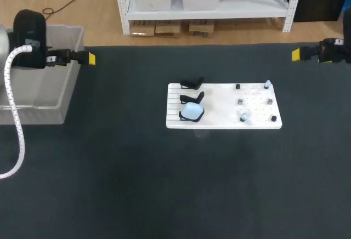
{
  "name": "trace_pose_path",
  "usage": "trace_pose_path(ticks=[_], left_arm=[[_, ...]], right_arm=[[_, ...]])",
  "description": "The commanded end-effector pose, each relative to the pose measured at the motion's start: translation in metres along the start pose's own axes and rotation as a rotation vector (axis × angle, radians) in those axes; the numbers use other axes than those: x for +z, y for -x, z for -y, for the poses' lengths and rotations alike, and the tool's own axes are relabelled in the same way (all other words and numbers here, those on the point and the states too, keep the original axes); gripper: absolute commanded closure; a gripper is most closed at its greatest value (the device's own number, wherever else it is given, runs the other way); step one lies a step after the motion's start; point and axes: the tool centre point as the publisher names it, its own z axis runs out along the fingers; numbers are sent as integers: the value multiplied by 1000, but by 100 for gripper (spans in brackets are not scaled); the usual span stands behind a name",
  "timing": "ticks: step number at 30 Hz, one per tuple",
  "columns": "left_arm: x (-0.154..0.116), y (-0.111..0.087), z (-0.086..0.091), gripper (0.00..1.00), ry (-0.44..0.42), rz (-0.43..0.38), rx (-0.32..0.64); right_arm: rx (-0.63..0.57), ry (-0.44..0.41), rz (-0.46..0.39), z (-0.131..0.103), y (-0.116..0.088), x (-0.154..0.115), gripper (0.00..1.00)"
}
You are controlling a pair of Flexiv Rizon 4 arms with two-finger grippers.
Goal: Pick up each earbud case from the left stands, insert the matching earbuds, close the lid, and place the case in the box.
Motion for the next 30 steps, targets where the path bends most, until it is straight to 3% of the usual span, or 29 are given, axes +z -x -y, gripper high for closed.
trace_pose_path(ticks=[1,9,19,25,30], left_arm=[[11,5,9,0,-38,14,67],[26,10,36,0,-203,-4,331],[39,6,55,0,-288,-30,664],[52,-3,65,0,-394,-67,760],[60,-13,84,0,-465,-61,855]], right_arm=[[0,-1,-1,0,0,0,0],[0,-1,-1,0,0,0,0],[0,-1,-1,0,0,0,0],[0,-1,-1,0,0,0,0],[0,-1,-1,0,0,0,0]])
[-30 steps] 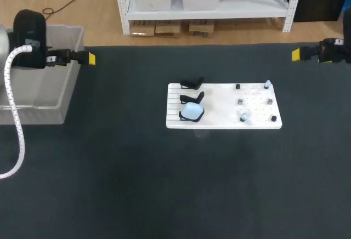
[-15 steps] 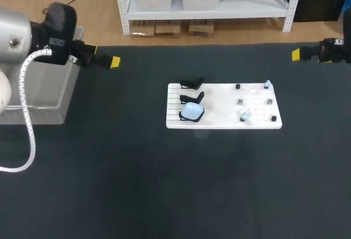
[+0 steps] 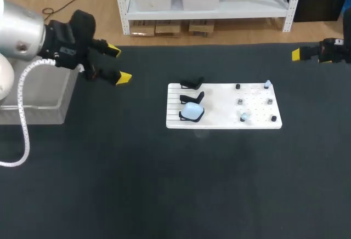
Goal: Pick up each earbud case from the left stands, insert the matching earbuds, close the lid, and place the case in the box.
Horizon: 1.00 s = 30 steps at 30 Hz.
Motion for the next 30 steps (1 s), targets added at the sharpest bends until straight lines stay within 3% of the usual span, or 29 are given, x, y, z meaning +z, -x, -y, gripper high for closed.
trace_pose_path(ticks=[1,8,18,30], left_arm=[[13,5,4,0,-102,29,60],[31,6,24,0,-168,47,122],[63,-11,53,0,-238,76,142],[98,-19,61,0,-244,108,173]], right_arm=[[0,-1,-1,0,0,0,0],[0,-1,-1,0,0,0,0],[0,-1,-1,0,0,0,0],[0,-1,-1,0,0,0,0]])
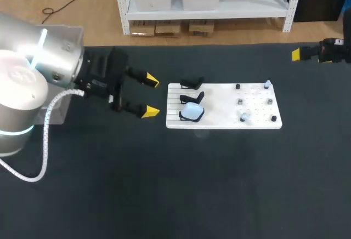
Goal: Pick up each earbud case from the left stands, insert the matching earbuds, close the lid, and place the case in the box.
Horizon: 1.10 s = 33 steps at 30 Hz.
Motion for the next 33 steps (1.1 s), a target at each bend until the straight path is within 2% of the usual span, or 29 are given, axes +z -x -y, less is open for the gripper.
trace_pose_path(ticks=[1,19,22,24,25,31,33], left_arm=[[16,-4,-6,0,-10,7,5],[62,-8,-9,0,-85,-9,-51],[67,-10,-10,3,-83,-7,-69],[69,-11,-11,11,-82,-3,-88],[69,-11,-12,13,-83,-3,-89],[74,-10,-11,9,-86,33,-111],[76,-8,-10,11,-88,44,-112]], right_arm=[[0,0,-1,0,0,0,0],[0,0,-1,0,0,0,0],[0,0,-1,0,0,0,0],[0,0,-1,0,0,0,0],[0,0,-1,0,0,0,0],[0,0,-1,0,0,0,0],[0,0,-1,0,0,0,0]])
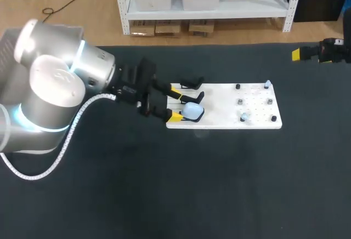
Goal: Pick up each earbud case from the left stands, insert the matching earbuds, close the lid, and place the case in the box.
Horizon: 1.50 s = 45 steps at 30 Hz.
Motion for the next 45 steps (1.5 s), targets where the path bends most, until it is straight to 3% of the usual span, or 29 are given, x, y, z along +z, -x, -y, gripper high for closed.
trace_pose_path(ticks=[1,12,25,45], left_arm=[[4,-2,1,13,-2,24,2],[14,-4,4,12,-6,68,5],[22,-4,-5,15,-2,97,9],[32,-7,-4,22,-28,92,19]], right_arm=[[0,0,-1,0,0,0,0],[0,0,-1,0,0,0,0],[0,0,-1,0,0,0,0],[0,0,-1,0,0,0,0]])
